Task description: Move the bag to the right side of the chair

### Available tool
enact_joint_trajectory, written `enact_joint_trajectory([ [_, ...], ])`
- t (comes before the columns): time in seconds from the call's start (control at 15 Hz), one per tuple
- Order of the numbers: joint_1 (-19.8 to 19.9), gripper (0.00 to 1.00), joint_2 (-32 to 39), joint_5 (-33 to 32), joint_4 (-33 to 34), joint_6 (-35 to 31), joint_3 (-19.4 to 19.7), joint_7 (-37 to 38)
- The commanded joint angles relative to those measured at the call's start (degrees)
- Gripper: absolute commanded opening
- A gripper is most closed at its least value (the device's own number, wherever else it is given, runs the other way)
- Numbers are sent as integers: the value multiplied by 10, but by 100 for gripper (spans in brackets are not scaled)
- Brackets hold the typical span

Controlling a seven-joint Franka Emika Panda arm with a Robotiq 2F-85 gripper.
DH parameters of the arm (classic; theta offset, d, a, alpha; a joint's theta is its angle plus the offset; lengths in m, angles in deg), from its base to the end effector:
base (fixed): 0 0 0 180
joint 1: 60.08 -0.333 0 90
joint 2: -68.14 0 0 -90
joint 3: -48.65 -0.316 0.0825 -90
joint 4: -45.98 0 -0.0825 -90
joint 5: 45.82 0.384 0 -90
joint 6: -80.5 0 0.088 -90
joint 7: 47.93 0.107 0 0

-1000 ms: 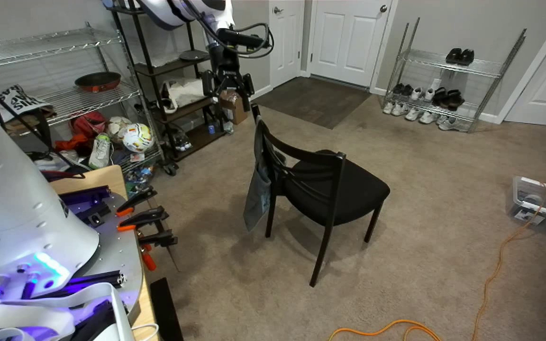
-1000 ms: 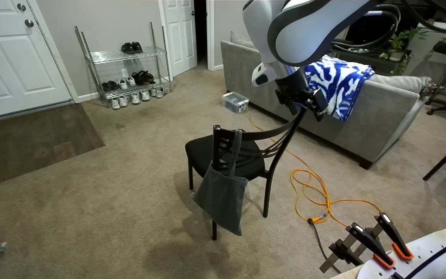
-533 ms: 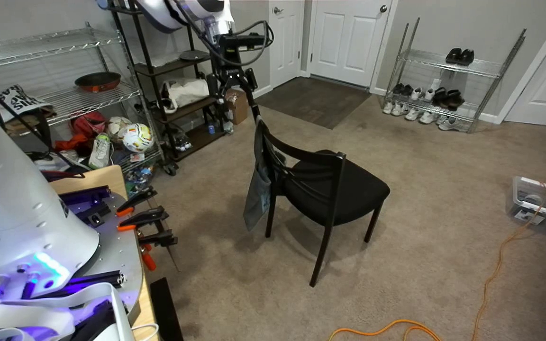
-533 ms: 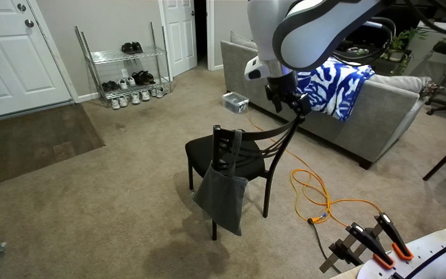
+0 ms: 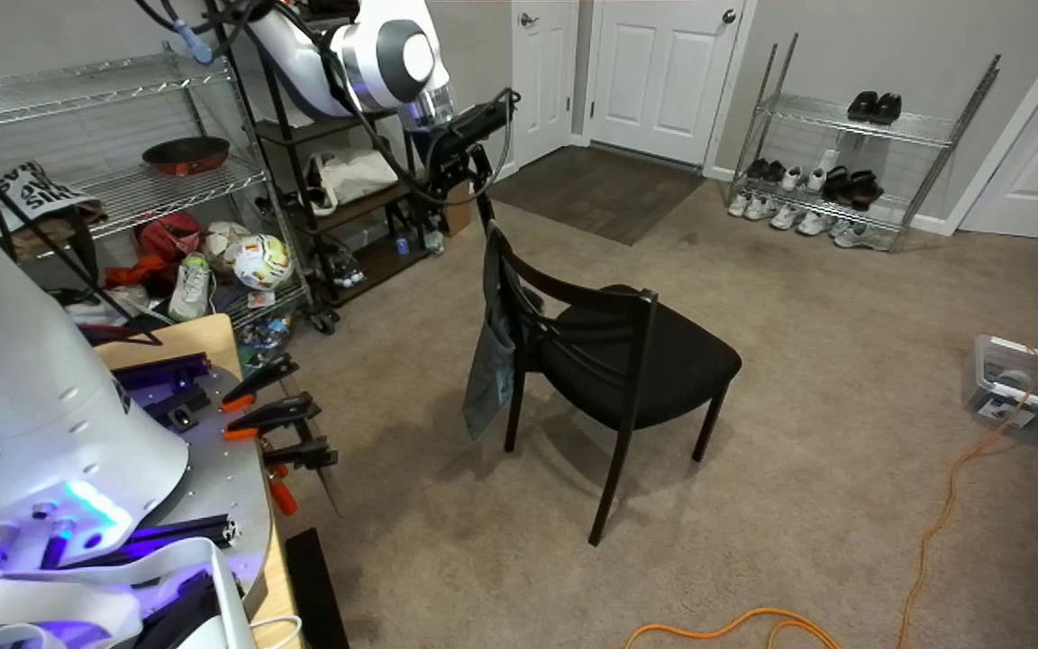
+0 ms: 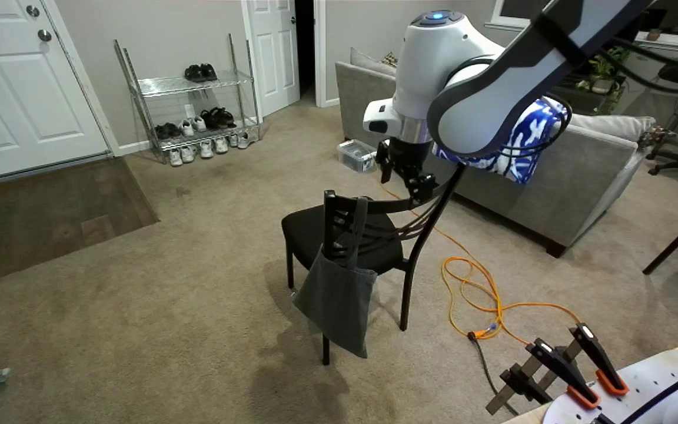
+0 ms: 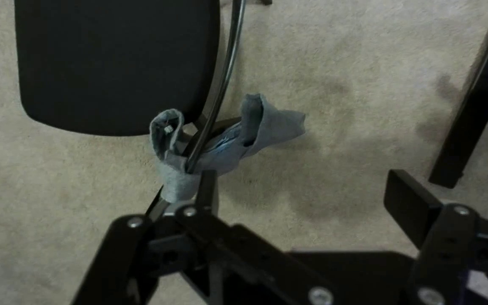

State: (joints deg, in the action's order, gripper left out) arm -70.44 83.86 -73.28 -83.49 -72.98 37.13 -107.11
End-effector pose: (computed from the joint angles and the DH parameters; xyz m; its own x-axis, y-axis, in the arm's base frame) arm 0.5070 0.2192 0.2552 -0.2285 0.9651 -0.1280 0.9451 0.2515 0.2086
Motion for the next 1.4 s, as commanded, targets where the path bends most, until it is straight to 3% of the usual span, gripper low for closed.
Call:
enact_joint_trajectory([
  [0.0, 25, 100, 35, 13, 5, -97, -2, -29],
  [0.27, 57, 100, 76, 37, 16, -164, -24, -53],
  [0.73, 157, 100, 146, 89, 53, -190, -136, -107],
  [1.33, 191, 100, 169, 130, 84, -182, -166, -104],
])
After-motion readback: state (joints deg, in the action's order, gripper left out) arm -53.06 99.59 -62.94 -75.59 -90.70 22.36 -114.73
